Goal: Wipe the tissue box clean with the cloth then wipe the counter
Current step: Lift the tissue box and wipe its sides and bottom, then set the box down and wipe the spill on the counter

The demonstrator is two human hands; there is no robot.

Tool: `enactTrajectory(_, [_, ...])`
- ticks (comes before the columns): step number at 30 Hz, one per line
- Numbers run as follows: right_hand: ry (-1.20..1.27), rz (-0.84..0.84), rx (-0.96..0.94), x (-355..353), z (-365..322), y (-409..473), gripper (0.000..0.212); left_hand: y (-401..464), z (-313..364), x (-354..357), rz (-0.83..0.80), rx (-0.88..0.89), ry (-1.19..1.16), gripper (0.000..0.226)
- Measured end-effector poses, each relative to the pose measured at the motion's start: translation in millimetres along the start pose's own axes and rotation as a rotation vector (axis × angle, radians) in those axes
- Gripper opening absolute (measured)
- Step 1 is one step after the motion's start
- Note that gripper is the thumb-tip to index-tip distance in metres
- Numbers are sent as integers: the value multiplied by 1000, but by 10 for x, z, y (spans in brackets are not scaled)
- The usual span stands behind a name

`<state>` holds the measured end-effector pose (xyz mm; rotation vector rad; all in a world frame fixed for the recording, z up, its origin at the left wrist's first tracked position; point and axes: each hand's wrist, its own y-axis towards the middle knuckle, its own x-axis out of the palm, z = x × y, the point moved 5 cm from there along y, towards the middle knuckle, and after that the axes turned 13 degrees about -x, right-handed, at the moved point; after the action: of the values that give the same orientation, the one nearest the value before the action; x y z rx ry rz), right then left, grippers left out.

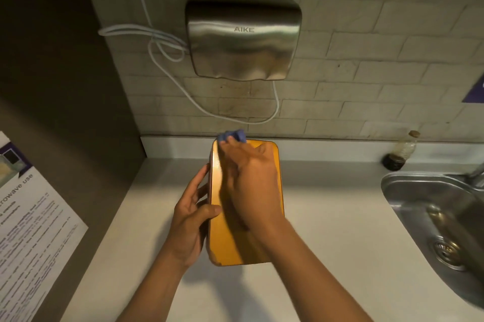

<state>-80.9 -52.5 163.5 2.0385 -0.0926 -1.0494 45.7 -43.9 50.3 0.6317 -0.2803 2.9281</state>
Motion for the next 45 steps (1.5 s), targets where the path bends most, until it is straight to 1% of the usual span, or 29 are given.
enactTrajectory(2, [-93, 49, 54, -81, 252, 95, 30, -13, 1, -15, 29, -12, 13, 83])
enactTrajectory(3, [-117, 61, 81, -96, 372, 116, 29, -11, -4, -40, 44, -4, 17, 83])
enactTrajectory(8, [-52, 110, 98, -162, 687, 45, 27, -7, 29, -100, 40, -29, -11, 82])
enactTrajectory(12, [19, 50, 56, -206, 782, 7, 27, -7, 54, -136, 40, -29, 20, 79])
enactTrajectory(15, [33, 34, 34, -189, 827, -73, 30, -3, 38, -149, 33, -37, -9, 81])
enactTrajectory(20, [55, 99, 64, -120, 774, -365, 32, 31, -35, -162, 31, -68, -49, 81])
enactTrajectory(24, [142, 187, 56, -22, 602, -706, 27, 65, -77, -288, 102, -99, -115, 84])
enactTrajectory(26, [242, 160, 123, 43, 524, -904, 27, 75, -89, -401, 132, -107, -103, 84])
enactTrajectory(28, [310, 84, 190, 107, 498, -1073, 31, 70, -102, -534, 152, -123, -95, 79])
enactTrajectory(30, [379, 12, 276, 152, 544, -1176, 33, 45, -108, -643, 155, -155, -85, 66])
enactTrajectory(32, [494, -14, 394, 178, 620, -1234, 34, 14, -147, -712, 128, -207, -94, 51])
enactTrajectory(35, [612, 41, 530, 206, 720, -1300, 29, -38, -274, -770, 126, -330, -147, 31])
enactTrajectory(39, [610, 108, 669, 267, 835, -1426, 26, -68, -430, -805, 138, -396, -142, 33])
enactTrajectory(42, [622, 109, 710, 324, 916, -1523, 27, -34, -526, -877, 174, -400, -148, 33])
enactTrajectory(45, [612, 133, 756, 346, 1006, -1632, 27, -3, -618, -988, 246, -443, -195, 31])
